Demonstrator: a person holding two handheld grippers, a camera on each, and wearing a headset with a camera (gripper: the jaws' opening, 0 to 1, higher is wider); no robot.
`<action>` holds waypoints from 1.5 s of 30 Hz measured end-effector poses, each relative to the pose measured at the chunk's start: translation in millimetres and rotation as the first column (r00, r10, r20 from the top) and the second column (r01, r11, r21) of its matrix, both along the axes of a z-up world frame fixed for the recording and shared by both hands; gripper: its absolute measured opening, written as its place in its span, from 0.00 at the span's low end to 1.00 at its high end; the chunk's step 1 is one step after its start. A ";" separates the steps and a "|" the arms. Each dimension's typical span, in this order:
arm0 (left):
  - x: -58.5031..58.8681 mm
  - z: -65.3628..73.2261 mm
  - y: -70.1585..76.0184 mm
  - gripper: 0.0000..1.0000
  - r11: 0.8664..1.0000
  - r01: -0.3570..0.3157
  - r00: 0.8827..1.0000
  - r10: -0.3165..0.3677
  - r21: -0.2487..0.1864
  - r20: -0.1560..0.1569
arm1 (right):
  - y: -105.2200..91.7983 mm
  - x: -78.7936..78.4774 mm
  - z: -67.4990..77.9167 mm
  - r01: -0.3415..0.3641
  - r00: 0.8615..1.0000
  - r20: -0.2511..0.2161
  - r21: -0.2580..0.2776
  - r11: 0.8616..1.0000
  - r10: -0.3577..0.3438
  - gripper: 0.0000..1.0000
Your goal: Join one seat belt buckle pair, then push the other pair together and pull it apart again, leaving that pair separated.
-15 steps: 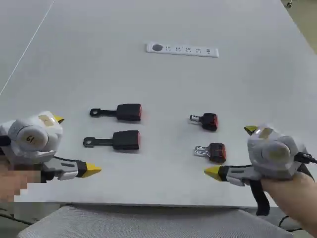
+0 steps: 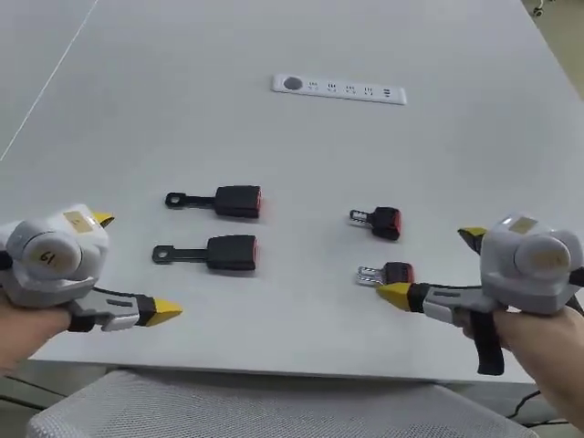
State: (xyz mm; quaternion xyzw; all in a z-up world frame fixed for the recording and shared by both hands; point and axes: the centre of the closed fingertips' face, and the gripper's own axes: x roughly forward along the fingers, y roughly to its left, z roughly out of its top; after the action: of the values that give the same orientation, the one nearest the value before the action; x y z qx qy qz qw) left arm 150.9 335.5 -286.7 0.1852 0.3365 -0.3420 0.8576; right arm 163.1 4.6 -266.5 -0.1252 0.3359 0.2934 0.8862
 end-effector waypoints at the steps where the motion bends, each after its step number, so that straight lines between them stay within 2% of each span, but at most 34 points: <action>1: 0.0 -0.1 0.2 1.00 1.000 -0.001 1.000 0.001 0.001 0.001 | -0.1 -1.3 -0.7 -0.004 1.000 -0.002 -0.004 1.000 0.004 0.98; 7: -5.8 -1.1 -8.0 1.00 1.000 0.016 1.000 -0.016 0.009 0.000 | -1.0 -8.4 -4.4 -0.032 0.999 0.007 -0.036 0.999 0.032 0.98; 10: -6.3 -1.3 -9.6 1.00 1.000 0.013 1.000 -0.013 0.007 -0.001 | -4.5 -9.9 -12.4 -0.051 0.999 0.007 -0.064 0.997 0.051 0.99; 18: -5.6 1.4 -10.5 1.00 1.000 0.019 1.000 -0.019 0.013 0.004 | -8.1 -15.4 -16.9 -0.057 0.998 0.008 -0.081 0.995 0.058 1.00; 22: -4.3 3.1 -10.6 1.00 1.000 0.018 1.000 -0.018 0.012 0.010 | -8.7 -19.4 -20.6 -0.087 0.996 0.015 -0.126 0.988 0.090 1.00; 37: -0.3 5.7 -18.2 1.00 1.000 0.027 1.000 -0.028 0.012 0.013 | -12.5 -16.7 -20.3 -0.084 0.996 0.019 -0.123 0.989 0.087 1.00; 40: 1.6 7.7 -19.0 1.00 1.000 0.027 0.999 -0.027 0.013 0.016 | -13.3 -15.9 -18.4 -0.086 0.996 0.024 -0.136 0.987 0.090 1.00; 43: 3.9 11.1 -22.1 1.00 1.000 0.026 0.999 -0.026 -0.006 0.021 | -13.5 -14.3 -19.0 -0.093 0.995 0.027 -0.147 0.985 0.098 1.00; 45: 5.2 10.7 -23.1 0.99 0.999 0.038 0.999 -0.038 0.001 0.031 | -13.7 -13.4 -19.7 -0.101 0.994 0.028 -0.155 0.983 0.106 0.99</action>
State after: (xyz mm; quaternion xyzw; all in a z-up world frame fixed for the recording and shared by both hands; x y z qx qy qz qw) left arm 156.2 312.5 -275.9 0.1970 0.3195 -0.3552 0.8561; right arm 149.7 -9.1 -286.2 -0.2157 0.3346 0.3102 0.8633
